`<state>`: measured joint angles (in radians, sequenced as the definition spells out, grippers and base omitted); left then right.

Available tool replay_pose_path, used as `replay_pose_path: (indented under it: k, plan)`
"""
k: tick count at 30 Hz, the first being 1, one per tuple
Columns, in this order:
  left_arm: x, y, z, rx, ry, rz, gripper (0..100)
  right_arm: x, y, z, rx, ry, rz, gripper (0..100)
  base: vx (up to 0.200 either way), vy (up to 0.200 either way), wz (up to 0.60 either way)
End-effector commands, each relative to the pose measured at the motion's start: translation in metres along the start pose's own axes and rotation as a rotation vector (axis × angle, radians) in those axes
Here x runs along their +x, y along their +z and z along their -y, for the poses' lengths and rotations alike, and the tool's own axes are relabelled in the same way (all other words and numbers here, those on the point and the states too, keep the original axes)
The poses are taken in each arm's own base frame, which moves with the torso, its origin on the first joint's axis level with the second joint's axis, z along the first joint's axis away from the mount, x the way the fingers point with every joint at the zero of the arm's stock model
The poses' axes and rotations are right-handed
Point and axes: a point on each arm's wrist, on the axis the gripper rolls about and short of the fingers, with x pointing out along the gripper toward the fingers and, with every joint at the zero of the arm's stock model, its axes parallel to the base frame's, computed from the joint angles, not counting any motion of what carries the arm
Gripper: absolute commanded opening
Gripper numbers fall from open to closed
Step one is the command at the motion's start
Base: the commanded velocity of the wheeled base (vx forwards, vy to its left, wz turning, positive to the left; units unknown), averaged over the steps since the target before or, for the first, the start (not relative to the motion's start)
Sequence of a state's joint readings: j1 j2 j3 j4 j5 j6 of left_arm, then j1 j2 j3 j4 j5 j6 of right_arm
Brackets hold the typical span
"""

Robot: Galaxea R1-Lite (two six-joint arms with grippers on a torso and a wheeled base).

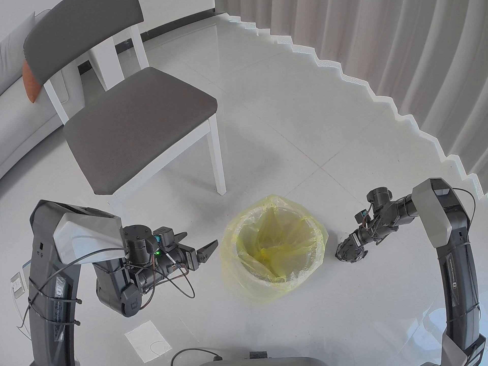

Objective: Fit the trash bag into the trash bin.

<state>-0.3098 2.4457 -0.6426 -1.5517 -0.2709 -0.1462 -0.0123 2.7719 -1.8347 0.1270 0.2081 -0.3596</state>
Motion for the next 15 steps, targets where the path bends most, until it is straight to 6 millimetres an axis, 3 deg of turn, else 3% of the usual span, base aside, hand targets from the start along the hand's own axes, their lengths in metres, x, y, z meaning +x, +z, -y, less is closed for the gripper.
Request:
replay_pose_path:
  k: [1, 6, 7, 8, 10, 11, 12, 15]
  plan:
    - [0.010, -0.011, -0.003, -0.003, 0.027, -0.010, 100, -0.026, 0.008, -0.002, -0.007, -0.005, 0.014, 0, 0.000, 0.000, 0.00]
    - [0.019, -0.015, -0.007, 0.000, 0.094, 0.010, 100, -0.080, 0.028, -0.008, -0.025, -0.029, 0.078, 0, 0.000, 0.000, 0.00]
    - [0.019, -0.015, -0.007, 0.000, 0.094, 0.010, 100, -0.080, 0.028, -0.008, -0.025, -0.029, 0.078, 0, 0.000, 0.000, 0.00]
    - [0.018, -0.013, -0.007, -0.001, 0.096, 0.009, 100, -0.107, 0.036, -0.013, -0.038, -0.038, 0.113, 0, 0.000, 0.000, 0.00]
    - [0.017, -0.012, -0.006, -0.001, 0.096, 0.008, 100, -0.136, 0.043, -0.018, -0.049, -0.050, 0.153, 0, 0.000, 0.000, 0.00]
    - [0.017, -0.012, -0.006, -0.001, 0.096, 0.008, 100, -0.136, 0.043, -0.018, -0.049, -0.050, 0.153, 0, 0.000, 0.000, 0.00]
    - [0.016, -0.007, -0.006, 0.001, 0.096, 0.018, 100, -0.165, 0.050, -0.026, -0.070, -0.061, 0.195, 0, 0.000, 0.000, 0.00]
    - [0.012, -0.003, -0.006, 0.001, 0.100, 0.024, 100, -0.207, 0.065, -0.047, -0.116, -0.065, 0.277, 0, 0.000, 0.000, 0.00]
